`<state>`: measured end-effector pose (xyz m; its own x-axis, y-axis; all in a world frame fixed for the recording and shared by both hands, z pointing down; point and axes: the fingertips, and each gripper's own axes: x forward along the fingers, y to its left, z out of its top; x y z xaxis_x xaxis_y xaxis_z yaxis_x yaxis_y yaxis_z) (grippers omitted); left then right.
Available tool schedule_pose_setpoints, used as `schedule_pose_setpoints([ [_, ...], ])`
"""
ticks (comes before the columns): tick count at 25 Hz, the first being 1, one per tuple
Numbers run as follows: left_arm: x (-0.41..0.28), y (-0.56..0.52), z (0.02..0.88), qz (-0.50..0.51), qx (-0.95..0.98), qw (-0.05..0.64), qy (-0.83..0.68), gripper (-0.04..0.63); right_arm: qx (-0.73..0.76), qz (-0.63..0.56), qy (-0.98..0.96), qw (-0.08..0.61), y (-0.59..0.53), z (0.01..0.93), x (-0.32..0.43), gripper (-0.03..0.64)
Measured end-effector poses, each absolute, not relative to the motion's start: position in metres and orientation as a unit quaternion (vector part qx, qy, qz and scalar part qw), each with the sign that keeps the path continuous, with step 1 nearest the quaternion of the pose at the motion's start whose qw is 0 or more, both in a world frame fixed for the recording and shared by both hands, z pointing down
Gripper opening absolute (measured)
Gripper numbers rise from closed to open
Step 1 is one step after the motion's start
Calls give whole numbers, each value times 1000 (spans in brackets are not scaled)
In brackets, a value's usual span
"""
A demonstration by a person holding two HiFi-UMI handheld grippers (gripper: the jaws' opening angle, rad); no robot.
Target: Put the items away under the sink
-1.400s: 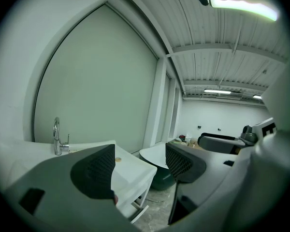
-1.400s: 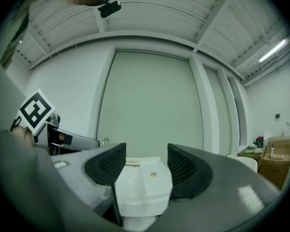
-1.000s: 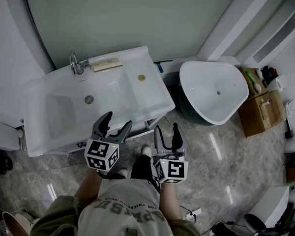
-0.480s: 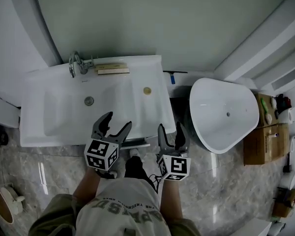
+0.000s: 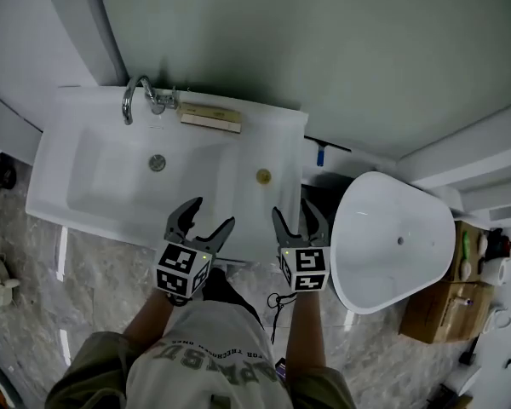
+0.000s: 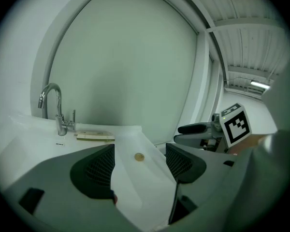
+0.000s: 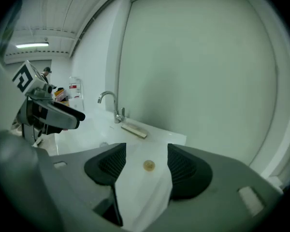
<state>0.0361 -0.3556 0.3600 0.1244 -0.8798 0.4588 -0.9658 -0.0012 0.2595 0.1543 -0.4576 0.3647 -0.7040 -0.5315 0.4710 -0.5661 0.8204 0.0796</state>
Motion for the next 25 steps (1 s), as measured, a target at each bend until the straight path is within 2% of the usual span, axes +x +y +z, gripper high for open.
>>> schedule_pose_setpoints([
  [11,31,-361,397,89,657,307,-683,318,161,38,-912,377,-506,470,101,258],
  [25,18,-346,412,76,603,326,-724,318,166,123,-852,481,-537,558,83,258],
])
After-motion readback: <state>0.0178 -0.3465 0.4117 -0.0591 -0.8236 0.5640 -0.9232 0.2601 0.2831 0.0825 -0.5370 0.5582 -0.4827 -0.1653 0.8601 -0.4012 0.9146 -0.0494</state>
